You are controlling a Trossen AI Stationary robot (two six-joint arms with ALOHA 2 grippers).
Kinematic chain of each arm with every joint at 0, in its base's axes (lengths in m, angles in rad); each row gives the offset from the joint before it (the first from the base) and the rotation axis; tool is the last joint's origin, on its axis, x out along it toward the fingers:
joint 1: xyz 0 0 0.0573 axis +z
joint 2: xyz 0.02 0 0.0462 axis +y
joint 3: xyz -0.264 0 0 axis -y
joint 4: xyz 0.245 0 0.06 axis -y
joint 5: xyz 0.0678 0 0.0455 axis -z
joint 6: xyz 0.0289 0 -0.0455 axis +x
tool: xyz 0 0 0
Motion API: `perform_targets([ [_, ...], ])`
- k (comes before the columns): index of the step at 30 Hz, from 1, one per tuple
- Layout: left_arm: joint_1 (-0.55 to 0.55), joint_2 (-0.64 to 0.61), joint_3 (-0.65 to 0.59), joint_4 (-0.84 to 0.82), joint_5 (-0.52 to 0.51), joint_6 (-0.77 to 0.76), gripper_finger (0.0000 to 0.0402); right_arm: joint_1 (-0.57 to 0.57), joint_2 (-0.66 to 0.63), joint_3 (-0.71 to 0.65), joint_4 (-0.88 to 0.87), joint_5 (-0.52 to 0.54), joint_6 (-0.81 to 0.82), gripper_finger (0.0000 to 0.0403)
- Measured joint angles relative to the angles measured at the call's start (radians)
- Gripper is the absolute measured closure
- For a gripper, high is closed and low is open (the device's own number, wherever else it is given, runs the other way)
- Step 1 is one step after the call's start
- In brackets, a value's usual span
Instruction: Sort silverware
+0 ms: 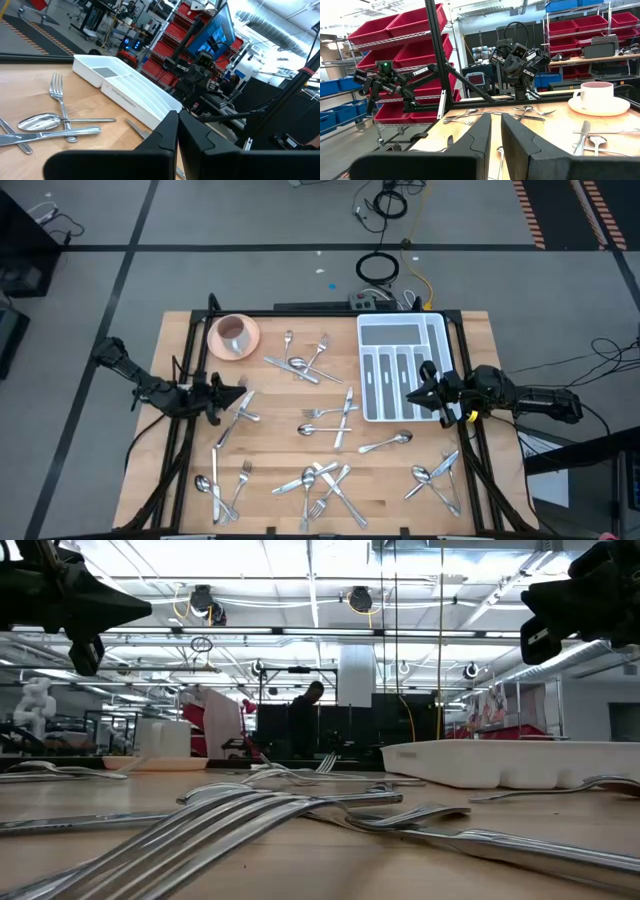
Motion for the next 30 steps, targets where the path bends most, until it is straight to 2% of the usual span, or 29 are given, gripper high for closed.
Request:
perform_targets([
  [4, 0.000, 0.000, 0.000, 0.000, 0.000, 0.000, 0.0387, 0.000, 0.000, 0.000, 0.001, 0.001, 0.000, 0.0369],
  [9, 0.000, 0.000, 0.000, 0.000, 0.000, 0.000, 0.0387, 0.000, 0.003, 0.000, 0.022, 0.094, 0.009, 0.0369],
  [17, 0.000, 0.000, 0.000, -0.007, 0.000, 0.000, 0.0387, 0.000, 0.004, 0.000, 0.023, 0.102, 0.302, 0.0369],
  [24, 0.000, 0.000, 0.000, -0.007, -0.001, 0.002, 0.0387, 0.000, 0.004, 0.000, 0.118, 0.128, 0.356, 0.0369],
  [28, 0.000, 0.000, 0.000, -0.007, -0.002, 0.004, 0.0387, 0.000, 0.004, 0.000, 0.205, 0.212, 0.431, 0.0369],
  [30, 0.004, 0.000, 0.000, -0.005, -0.030, 0.068, 0.0387, 0.000, 0.003, 0.000, 0.221, 0.233, 0.460, 0.0369],
])
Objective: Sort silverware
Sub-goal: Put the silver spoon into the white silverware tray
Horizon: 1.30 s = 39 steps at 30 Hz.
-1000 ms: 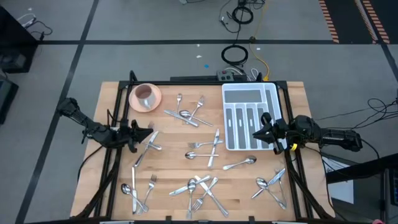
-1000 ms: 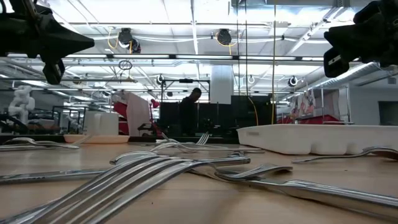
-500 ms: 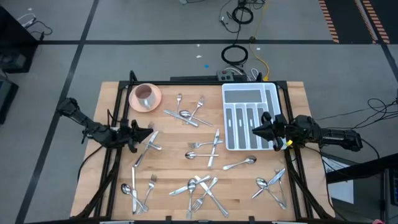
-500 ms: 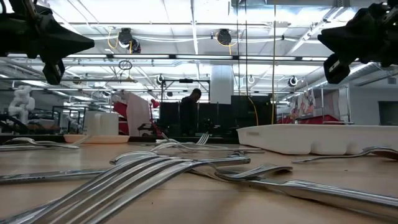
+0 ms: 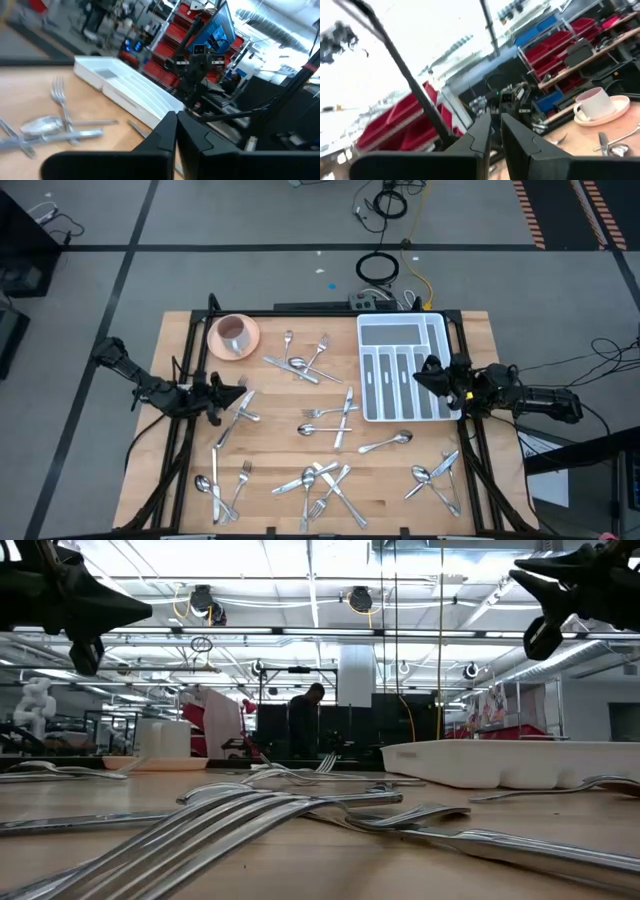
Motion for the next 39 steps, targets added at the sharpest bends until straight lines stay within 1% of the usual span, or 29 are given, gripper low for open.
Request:
perform_targets([
  [3, 0.007, 0.000, 0.000, 0.012, -0.027, 0.044, 0.0387, 0.000, 0.002, 0.000, -0.004, 0.043, 0.022, 0.0369],
  [6, 0.018, 0.000, 0.000, 0.001, -0.055, 0.039, 0.0387, 0.000, 0.002, 0.000, 0.008, 0.134, 0.064, 0.0369],
  [7, 0.021, 0.000, 0.000, 0.006, -0.069, 0.038, 0.0387, 0.000, 0.003, 0.000, 0.014, 0.149, 0.066, 0.0369],
  [13, 0.034, 0.000, 0.000, 0.048, -0.099, 0.038, 0.0387, 0.000, 0.002, 0.002, 0.089, 0.160, 0.053, 0.0369],
  [20, 0.058, -0.001, 0.000, 0.210, -0.133, 0.039, 0.0387, 0.000, 0.005, 0.090, 0.093, 0.162, -0.084, 0.0369],
  [23, 0.071, -0.001, 0.000, 0.274, -0.140, 0.039, 0.0387, 0.000, 0.015, 0.154, 0.091, 0.162, -0.172, 0.0369],
  [27, 0.095, -0.001, 0.000, 0.333, -0.154, 0.036, 0.0387, 0.000, 0.044, 0.270, 0.017, 0.162, -0.279, 0.0369],
  [34, 0.098, -0.001, 0.000, 0.345, -0.154, 0.037, 0.0387, 0.000, 0.134, 0.447, -0.119, 0.161, -0.458, 0.0369],
  [39, 0.098, -0.001, 0.000, 0.348, -0.161, 0.044, 0.0387, 0.000, 0.193, 0.491, -0.158, 0.161, -0.582, 0.0369],
])
